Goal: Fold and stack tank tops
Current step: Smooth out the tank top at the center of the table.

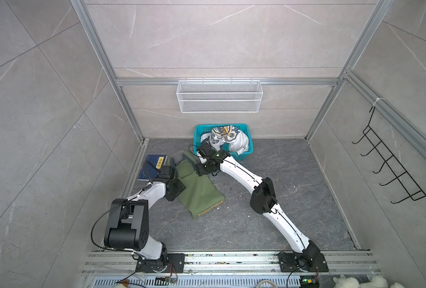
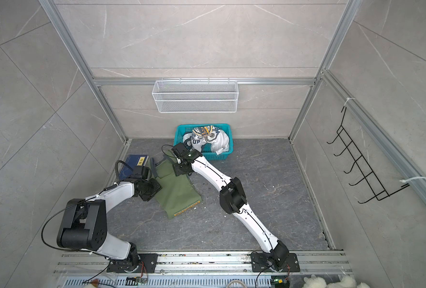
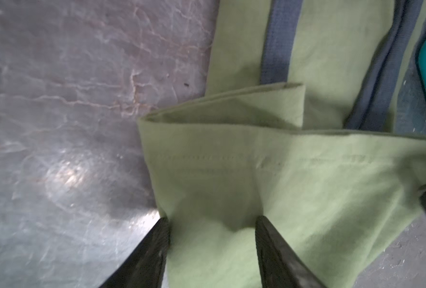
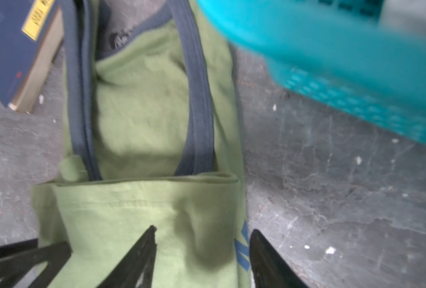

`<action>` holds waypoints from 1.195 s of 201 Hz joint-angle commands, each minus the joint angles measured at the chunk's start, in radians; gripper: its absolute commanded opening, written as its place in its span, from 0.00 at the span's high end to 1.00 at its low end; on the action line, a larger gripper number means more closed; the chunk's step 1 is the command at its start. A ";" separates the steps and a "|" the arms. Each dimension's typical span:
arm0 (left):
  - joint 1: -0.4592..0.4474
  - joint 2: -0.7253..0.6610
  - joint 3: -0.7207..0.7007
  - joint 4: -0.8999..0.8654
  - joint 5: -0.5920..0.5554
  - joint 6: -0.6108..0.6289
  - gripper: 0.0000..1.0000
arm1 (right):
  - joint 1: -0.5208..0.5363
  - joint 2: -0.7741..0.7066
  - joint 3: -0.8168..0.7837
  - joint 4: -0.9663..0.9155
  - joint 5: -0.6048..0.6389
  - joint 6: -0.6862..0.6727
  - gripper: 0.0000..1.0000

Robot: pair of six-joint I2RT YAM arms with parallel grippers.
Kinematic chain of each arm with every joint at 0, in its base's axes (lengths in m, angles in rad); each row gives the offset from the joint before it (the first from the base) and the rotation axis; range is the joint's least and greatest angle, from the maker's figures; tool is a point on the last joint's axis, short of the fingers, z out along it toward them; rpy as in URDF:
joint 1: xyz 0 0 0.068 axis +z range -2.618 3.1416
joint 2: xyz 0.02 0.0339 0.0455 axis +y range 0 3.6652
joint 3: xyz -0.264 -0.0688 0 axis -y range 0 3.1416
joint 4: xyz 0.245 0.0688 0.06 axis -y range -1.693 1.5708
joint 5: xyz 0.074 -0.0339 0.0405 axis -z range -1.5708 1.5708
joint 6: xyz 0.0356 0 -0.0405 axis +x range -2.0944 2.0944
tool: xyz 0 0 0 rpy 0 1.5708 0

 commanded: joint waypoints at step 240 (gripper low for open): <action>0.145 -0.097 -0.195 0.345 0.193 0.088 0.91 | -0.010 0.005 0.013 0.045 -0.087 0.025 0.81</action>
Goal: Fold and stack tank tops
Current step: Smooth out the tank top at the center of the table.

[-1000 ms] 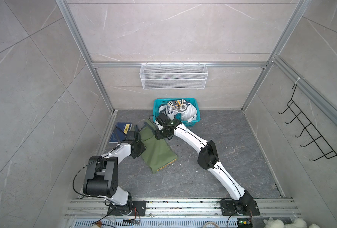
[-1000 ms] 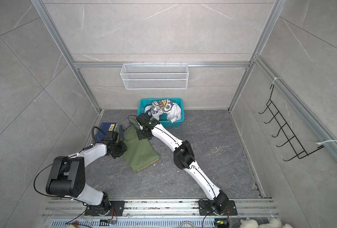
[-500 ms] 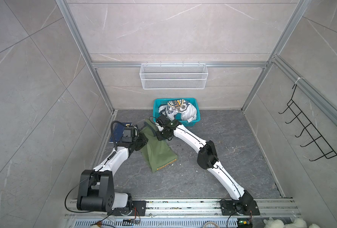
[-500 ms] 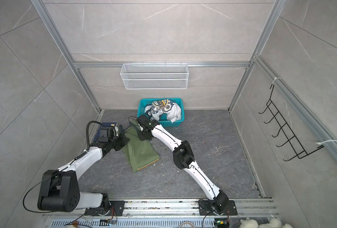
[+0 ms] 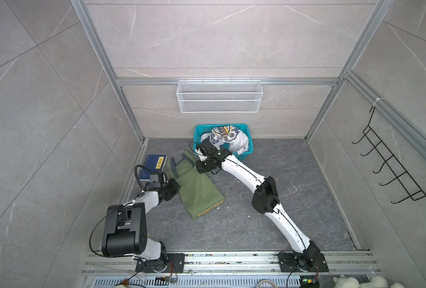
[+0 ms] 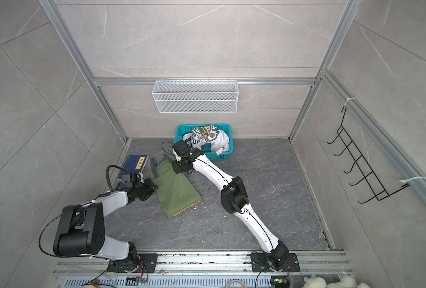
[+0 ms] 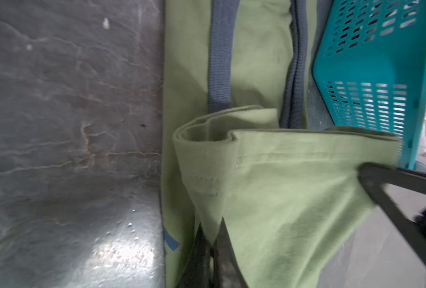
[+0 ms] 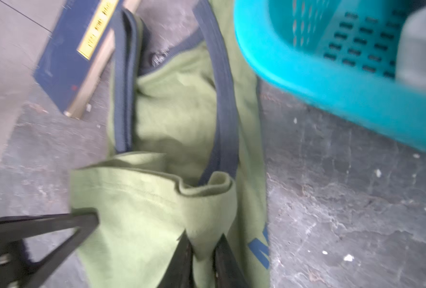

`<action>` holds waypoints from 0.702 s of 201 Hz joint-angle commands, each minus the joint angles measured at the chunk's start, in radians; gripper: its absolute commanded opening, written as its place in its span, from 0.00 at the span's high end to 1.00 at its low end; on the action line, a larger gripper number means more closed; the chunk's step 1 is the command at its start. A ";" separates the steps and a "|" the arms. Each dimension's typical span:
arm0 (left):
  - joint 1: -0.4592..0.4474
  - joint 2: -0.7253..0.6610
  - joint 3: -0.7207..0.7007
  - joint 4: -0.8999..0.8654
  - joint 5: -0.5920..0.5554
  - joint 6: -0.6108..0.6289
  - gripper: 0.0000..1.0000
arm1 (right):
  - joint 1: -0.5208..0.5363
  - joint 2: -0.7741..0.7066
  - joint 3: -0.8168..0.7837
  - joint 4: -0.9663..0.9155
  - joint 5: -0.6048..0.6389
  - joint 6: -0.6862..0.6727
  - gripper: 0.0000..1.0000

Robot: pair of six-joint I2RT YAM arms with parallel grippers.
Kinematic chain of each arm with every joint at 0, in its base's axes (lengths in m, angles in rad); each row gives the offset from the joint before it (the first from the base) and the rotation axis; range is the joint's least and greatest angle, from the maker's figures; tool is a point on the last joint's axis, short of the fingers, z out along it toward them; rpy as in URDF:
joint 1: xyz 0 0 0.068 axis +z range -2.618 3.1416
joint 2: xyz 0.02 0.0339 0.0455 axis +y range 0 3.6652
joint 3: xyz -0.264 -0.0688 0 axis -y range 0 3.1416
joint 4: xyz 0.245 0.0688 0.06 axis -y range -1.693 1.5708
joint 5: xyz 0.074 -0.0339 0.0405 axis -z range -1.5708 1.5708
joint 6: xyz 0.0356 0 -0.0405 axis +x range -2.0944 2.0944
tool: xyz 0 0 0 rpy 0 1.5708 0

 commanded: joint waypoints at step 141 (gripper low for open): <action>-0.037 -0.285 0.102 -0.472 -0.256 -0.031 0.33 | -0.024 -0.201 -0.197 -0.109 0.126 -0.014 0.30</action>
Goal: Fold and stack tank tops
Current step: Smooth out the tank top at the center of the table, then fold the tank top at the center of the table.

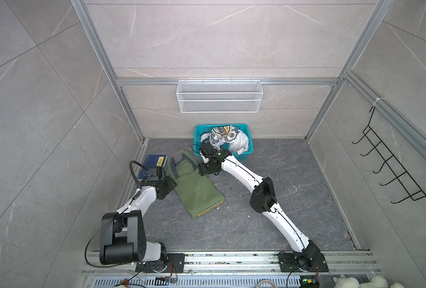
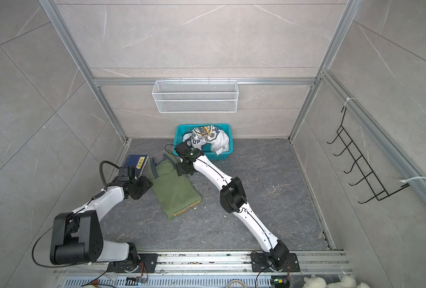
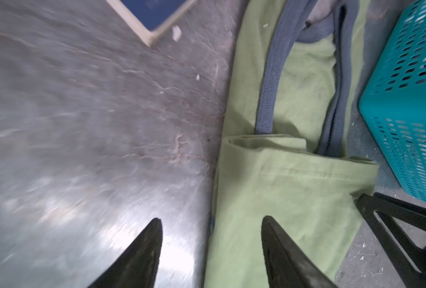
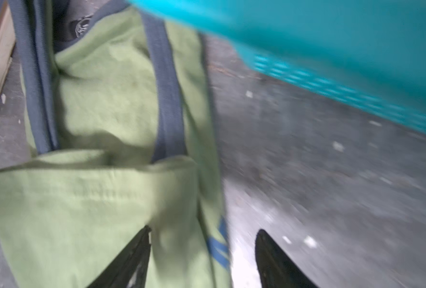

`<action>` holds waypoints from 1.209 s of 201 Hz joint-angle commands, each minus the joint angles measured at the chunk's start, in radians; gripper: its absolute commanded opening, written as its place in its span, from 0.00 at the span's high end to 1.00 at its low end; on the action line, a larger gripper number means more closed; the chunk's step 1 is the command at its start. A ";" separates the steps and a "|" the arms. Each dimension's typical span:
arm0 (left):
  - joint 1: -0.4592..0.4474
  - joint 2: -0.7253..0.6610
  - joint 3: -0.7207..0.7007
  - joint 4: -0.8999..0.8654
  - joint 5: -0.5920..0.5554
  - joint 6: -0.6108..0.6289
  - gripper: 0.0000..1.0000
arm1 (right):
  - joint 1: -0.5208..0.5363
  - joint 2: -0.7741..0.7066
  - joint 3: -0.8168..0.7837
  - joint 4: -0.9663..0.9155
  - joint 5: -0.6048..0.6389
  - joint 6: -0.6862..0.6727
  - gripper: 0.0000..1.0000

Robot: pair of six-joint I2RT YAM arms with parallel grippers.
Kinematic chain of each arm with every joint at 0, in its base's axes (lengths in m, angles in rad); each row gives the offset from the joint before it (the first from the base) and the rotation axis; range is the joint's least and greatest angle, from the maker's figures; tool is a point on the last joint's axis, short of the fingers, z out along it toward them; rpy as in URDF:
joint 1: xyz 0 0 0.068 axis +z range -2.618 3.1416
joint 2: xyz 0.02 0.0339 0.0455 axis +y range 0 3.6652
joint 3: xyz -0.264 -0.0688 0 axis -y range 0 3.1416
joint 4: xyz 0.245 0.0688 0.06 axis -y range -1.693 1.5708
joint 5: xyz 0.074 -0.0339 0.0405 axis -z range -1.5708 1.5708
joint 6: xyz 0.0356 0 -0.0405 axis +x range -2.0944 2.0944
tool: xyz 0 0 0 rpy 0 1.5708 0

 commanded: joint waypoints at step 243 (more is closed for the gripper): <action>-0.541 -0.359 -0.435 0.080 0.025 -0.443 0.48 | -0.031 -0.693 -1.497 0.841 -0.362 0.325 0.50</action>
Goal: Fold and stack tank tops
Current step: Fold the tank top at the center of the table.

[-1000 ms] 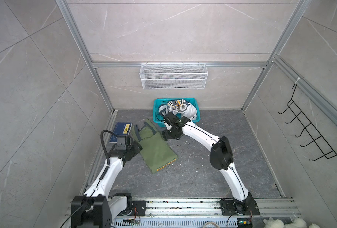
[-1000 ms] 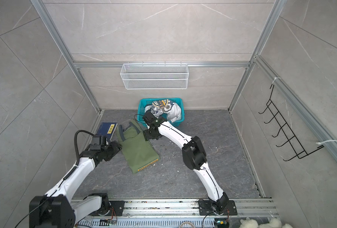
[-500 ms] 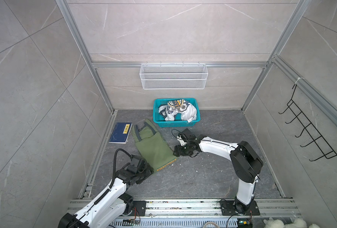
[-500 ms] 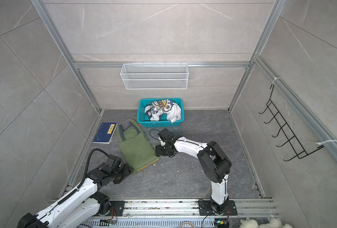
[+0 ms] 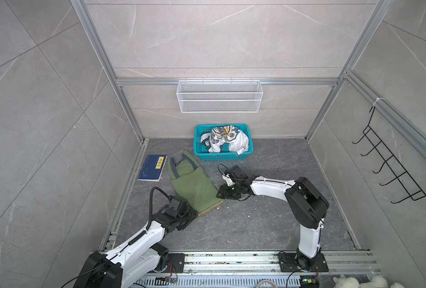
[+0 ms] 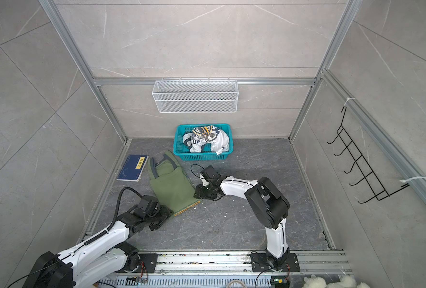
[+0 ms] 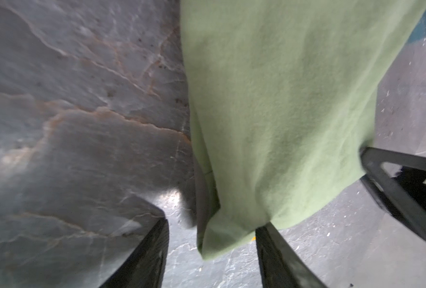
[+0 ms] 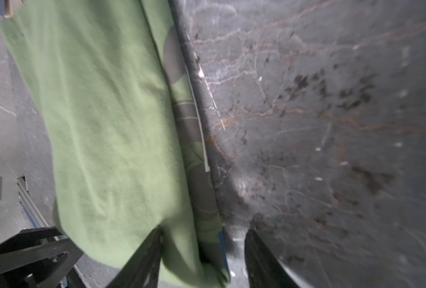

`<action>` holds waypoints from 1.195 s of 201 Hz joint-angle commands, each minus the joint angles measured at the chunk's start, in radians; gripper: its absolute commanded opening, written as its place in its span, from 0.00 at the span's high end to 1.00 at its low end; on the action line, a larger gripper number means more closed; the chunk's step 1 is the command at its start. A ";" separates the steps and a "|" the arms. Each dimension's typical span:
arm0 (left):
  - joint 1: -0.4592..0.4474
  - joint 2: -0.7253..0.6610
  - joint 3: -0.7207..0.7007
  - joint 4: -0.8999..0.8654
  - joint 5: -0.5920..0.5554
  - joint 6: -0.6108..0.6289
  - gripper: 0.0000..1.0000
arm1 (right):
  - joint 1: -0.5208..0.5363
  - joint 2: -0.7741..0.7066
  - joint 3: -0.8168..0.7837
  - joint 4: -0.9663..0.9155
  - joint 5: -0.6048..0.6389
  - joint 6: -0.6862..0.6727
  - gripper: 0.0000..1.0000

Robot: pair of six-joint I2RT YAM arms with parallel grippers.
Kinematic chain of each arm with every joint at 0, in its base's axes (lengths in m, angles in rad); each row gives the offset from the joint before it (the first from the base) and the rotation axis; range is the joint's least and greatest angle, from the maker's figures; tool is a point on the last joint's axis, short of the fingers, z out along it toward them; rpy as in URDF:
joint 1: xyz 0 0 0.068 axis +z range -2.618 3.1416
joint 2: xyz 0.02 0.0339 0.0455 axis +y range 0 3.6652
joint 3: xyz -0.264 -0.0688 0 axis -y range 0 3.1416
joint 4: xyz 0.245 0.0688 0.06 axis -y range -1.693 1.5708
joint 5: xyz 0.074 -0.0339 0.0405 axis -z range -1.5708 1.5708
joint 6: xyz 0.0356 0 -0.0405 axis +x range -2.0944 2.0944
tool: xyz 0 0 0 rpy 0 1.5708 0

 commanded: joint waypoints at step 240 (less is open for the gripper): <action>-0.143 -0.437 0.323 -0.565 -0.060 -0.168 1.00 | 0.170 -0.712 -0.290 -0.287 0.202 0.188 1.00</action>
